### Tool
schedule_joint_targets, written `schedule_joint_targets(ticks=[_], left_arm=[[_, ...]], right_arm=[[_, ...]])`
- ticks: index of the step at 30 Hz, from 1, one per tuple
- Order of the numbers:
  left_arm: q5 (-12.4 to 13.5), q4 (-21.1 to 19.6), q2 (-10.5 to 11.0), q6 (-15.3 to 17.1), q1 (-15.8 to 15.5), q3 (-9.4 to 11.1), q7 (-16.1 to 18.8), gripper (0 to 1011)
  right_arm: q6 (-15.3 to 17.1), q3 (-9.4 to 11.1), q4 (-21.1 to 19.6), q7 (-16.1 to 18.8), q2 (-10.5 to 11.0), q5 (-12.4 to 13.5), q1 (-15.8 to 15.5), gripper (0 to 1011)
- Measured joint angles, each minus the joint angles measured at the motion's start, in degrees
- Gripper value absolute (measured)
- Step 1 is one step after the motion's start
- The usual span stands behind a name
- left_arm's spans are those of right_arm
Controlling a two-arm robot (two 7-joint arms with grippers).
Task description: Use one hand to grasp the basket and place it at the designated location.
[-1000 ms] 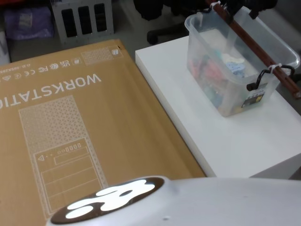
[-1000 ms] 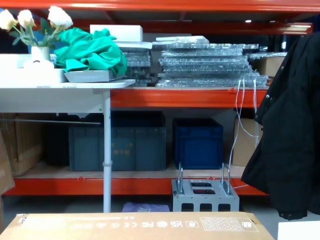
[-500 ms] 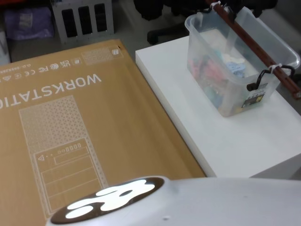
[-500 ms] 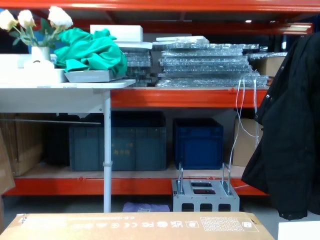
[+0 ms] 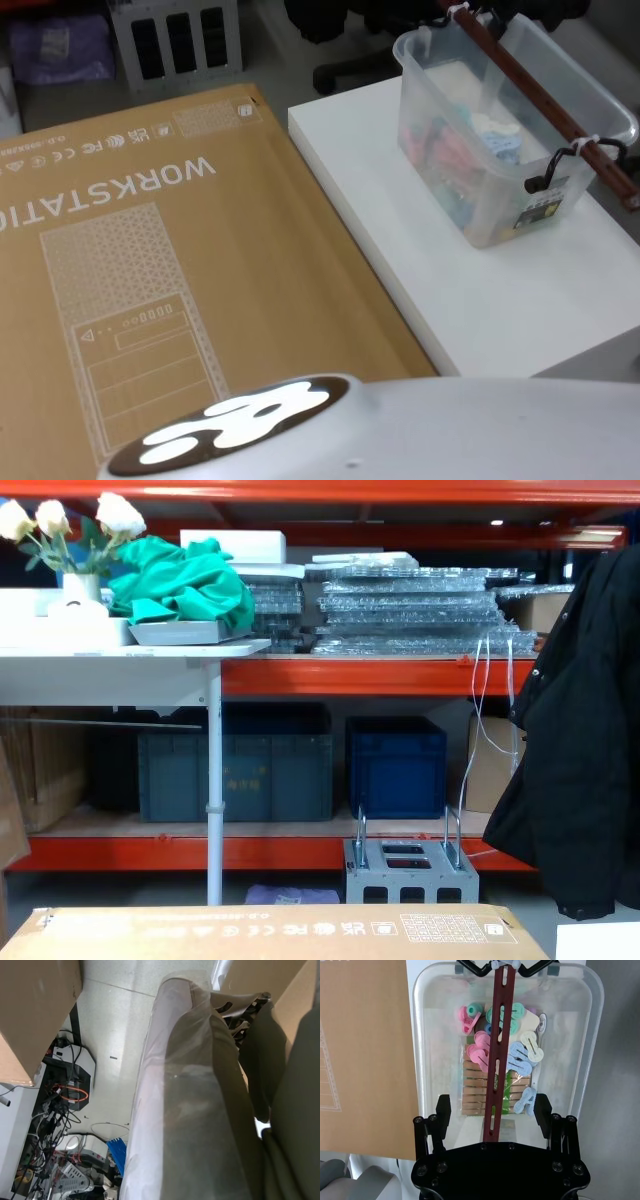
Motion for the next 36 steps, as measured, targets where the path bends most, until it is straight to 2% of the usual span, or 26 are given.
schedule_joint_targets(ticks=[36], left_arm=[[0.0,0.0,0.0,0.0,0.0,0.0,0.0,0]], right_arm=[[0.0,-0.1,0.3,-0.1,-0.2,-0.1,0.0,1001]])
